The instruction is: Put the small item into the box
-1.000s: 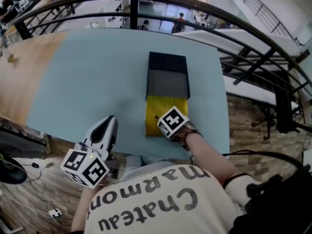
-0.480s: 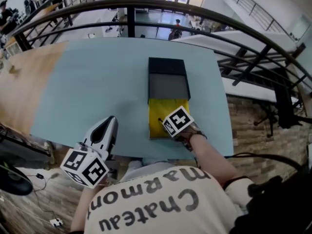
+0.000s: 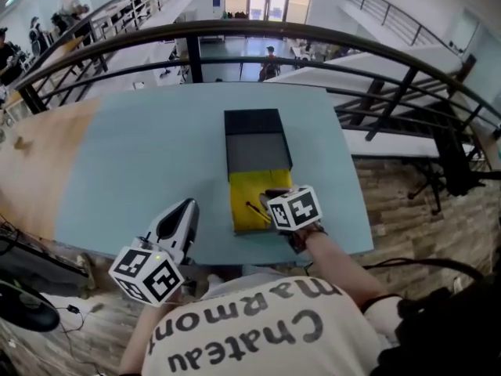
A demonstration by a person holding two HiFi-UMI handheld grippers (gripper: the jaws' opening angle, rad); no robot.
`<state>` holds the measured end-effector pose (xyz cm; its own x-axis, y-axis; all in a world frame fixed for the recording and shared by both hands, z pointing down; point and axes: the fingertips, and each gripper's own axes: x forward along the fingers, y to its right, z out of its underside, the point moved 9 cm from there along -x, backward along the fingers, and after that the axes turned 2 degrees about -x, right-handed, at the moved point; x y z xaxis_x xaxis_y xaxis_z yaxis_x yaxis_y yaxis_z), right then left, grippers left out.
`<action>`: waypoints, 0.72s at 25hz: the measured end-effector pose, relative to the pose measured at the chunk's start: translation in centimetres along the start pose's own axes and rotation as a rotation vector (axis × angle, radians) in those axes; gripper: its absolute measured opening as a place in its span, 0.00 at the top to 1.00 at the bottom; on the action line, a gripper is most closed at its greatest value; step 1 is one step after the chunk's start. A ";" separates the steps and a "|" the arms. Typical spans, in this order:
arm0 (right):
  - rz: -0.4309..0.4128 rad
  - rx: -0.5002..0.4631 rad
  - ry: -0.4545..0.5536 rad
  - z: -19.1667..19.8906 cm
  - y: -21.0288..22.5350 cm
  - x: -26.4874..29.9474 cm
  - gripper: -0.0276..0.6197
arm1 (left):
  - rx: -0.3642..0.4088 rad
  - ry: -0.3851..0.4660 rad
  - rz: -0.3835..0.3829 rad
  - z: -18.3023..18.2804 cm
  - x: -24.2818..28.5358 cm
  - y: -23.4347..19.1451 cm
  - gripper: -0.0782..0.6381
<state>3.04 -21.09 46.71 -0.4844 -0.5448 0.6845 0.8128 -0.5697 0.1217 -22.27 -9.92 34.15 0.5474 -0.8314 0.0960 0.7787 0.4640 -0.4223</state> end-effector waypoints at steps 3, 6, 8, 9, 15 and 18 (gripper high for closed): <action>-0.029 0.034 0.059 0.3 0.9 -1.5 0.85 | 0.006 -0.019 0.000 0.8 0.7 1.4 0.89; -0.062 0.027 0.132 0.5 1.7 -3.8 0.86 | -0.002 -0.039 -0.028 2.1 1.1 2.9 0.89; -0.083 0.008 0.189 0.3 2.4 -6.0 0.86 | -0.010 -0.039 -0.055 2.9 1.6 4.2 0.89; -0.091 -0.006 0.218 -0.1 3.0 -7.3 0.87 | -0.012 -0.031 -0.067 3.2 1.9 4.9 0.89; -0.123 -0.070 0.315 0.3 7.2 -15.2 0.87 | -0.034 0.002 -0.121 5.9 3.3 10.2 0.89; -0.145 -0.097 0.316 2.1 9.1 -17.3 0.88 | -0.044 0.017 -0.150 7.8 4.0 13.3 0.89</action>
<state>19.50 -15.61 37.48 -0.6807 -0.6087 0.4076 0.7012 -0.7024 0.1220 -7.33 -4.67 35.91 0.4207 -0.8954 0.1457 0.8369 0.3211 -0.4432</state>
